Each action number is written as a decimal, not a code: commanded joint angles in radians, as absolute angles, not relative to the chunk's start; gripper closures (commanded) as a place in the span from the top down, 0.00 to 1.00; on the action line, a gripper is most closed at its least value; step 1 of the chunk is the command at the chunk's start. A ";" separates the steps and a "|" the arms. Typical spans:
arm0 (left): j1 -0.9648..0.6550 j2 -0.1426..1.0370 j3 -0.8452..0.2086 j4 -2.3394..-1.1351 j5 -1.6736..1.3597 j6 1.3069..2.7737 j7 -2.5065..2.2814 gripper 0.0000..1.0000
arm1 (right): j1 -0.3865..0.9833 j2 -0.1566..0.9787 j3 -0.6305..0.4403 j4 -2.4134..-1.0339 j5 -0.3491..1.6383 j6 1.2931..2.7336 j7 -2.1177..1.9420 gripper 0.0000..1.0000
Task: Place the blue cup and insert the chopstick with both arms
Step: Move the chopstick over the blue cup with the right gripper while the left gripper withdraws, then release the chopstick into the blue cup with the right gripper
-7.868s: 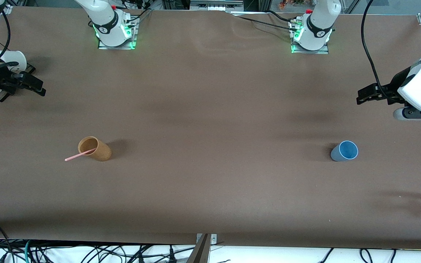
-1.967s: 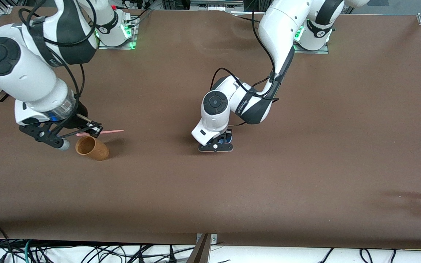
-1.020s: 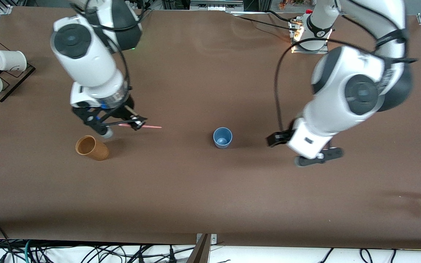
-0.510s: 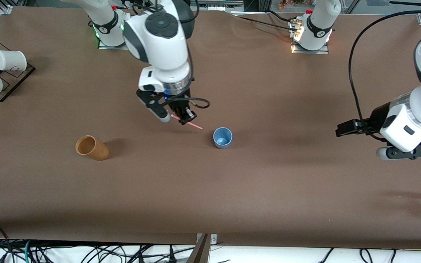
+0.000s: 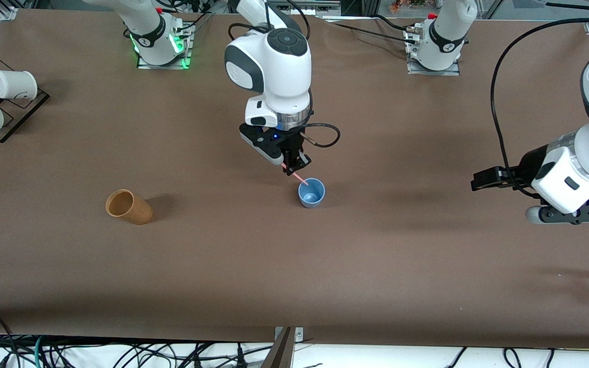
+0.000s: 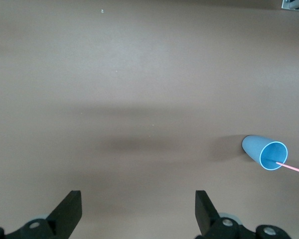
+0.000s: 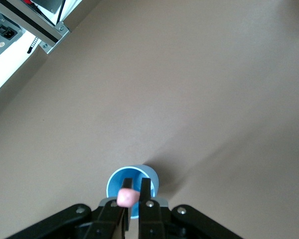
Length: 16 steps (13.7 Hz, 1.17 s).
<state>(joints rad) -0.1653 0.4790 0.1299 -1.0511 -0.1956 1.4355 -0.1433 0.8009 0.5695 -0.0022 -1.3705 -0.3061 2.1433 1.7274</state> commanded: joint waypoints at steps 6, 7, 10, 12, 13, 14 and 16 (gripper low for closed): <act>-0.014 0.313 0.123 -1.247 -0.135 1.433 0.127 1.00 | 0.825 0.589 -0.006 -1.331 -0.341 2.137 1.727 1.00; -0.005 0.290 0.120 -1.279 -0.135 1.443 0.126 1.00 | 0.825 0.581 -0.006 -1.331 -0.342 2.137 1.708 1.00; -0.002 0.220 0.114 -1.379 -0.129 1.488 0.106 1.00 | 0.812 0.513 -0.031 -1.335 -0.330 2.091 1.548 1.00; 0.000 0.196 0.034 -1.399 -0.076 1.488 0.028 1.00 | 0.801 0.477 -0.044 -1.335 -0.328 2.001 1.426 1.00; 0.000 0.180 -0.019 -1.417 -0.033 1.488 -0.045 1.00 | 0.787 0.454 -0.049 -1.335 -0.328 1.941 1.346 1.00; 0.005 0.157 -0.053 -1.452 -0.020 1.489 -0.092 1.00 | 0.776 0.437 -0.051 -1.335 -0.321 1.874 1.257 1.00; 0.003 0.118 -0.058 -1.515 -0.029 1.522 -0.083 1.00 | 0.764 0.394 -0.087 -1.333 -0.240 1.772 1.099 1.00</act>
